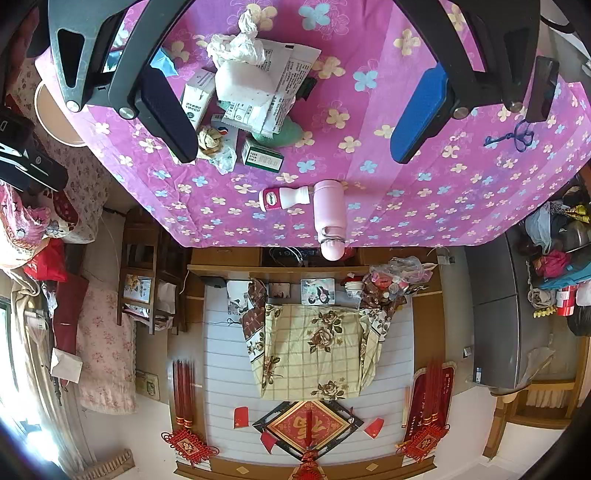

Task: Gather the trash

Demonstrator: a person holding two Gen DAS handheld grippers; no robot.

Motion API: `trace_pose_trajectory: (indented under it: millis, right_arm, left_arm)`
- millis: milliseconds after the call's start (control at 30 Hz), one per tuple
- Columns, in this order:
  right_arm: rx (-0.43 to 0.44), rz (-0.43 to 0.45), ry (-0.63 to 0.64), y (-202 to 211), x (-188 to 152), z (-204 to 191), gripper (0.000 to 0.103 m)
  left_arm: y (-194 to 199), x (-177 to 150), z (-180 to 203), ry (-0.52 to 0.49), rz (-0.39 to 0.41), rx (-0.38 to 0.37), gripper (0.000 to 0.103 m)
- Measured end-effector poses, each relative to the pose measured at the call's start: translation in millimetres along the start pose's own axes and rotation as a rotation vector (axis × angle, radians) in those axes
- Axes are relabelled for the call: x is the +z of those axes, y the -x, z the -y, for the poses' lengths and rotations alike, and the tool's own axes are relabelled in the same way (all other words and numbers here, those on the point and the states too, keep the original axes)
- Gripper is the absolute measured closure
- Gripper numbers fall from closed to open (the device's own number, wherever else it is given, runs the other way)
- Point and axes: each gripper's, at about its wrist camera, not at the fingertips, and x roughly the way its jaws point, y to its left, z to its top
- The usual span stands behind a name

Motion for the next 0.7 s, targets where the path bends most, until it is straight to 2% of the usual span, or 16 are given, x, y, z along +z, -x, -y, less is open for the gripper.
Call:
trace_pose_trajectory:
  millis: [700]
  right_arm:
    - [-0.003,-0.01,-0.002,-1.3,-1.0,1.6,0.0]
  left_arm:
    - [0.0,-2.5,-1.6,0.003,0.002,0.006,0.0]
